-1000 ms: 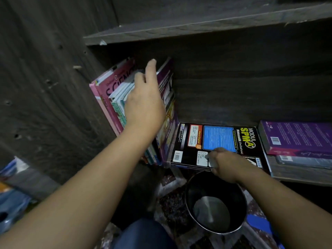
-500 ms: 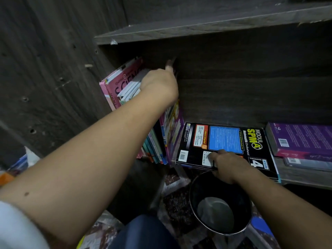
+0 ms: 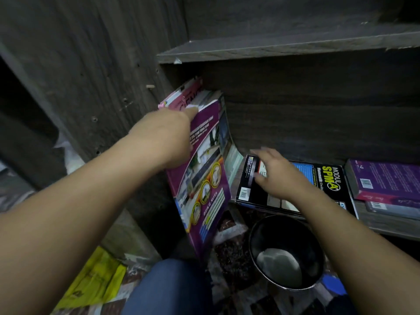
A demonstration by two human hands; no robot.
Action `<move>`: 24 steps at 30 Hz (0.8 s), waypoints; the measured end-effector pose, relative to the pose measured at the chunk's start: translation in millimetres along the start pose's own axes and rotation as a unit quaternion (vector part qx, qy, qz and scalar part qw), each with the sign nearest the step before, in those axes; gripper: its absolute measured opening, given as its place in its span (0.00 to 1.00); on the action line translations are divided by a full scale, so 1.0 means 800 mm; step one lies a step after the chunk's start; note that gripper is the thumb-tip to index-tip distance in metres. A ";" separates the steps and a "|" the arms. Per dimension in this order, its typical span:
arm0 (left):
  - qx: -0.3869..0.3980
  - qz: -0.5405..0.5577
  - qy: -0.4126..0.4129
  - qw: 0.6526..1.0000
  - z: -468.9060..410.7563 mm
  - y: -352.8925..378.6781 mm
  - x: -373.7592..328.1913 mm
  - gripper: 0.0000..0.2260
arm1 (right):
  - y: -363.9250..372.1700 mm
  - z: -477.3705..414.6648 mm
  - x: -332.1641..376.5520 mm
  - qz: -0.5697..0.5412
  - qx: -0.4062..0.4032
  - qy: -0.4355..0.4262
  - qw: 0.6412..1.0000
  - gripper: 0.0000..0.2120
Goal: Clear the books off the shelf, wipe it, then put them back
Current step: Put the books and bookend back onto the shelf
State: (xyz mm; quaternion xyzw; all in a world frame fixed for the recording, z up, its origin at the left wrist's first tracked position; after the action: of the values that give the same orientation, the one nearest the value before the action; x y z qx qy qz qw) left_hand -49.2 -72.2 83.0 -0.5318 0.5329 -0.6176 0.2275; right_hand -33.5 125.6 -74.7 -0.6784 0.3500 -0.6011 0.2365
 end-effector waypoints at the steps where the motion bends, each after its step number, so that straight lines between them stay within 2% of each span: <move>1: 0.005 -0.008 0.001 1.000 0.009 -0.002 0.005 0.34 | -0.004 -0.006 0.021 -0.014 -0.012 -0.021 1.000 0.33; 7: 0.022 -0.042 -0.013 0.999 0.045 -0.008 0.035 0.33 | 0.004 -0.061 0.137 -0.058 0.031 -0.116 0.991 0.43; 14: 0.052 -0.074 -0.024 0.996 0.063 -0.021 0.055 0.26 | 0.030 -0.111 0.196 0.054 0.081 -0.147 0.984 0.43; 24: 0.106 -0.078 -0.020 0.991 0.061 -0.016 0.048 0.27 | 0.021 -0.109 0.200 0.171 -0.029 -0.110 0.979 0.37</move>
State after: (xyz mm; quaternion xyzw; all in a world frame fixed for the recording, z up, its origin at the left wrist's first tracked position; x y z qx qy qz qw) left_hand -14.1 -121.4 104.0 -0.5569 0.4167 -0.6757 0.2444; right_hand -117.1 2.2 31.3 -0.6773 0.4495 -0.4631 0.3532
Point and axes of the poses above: each hand's wrist, its own z-axis away from the middle knuckle, its own y-axis out of the palm, x = y × z, the point moved 8 cm from there along -z, towards the middle knuckle, and after that the axes turned 14 degrees about -z, right-handed, at the moved point
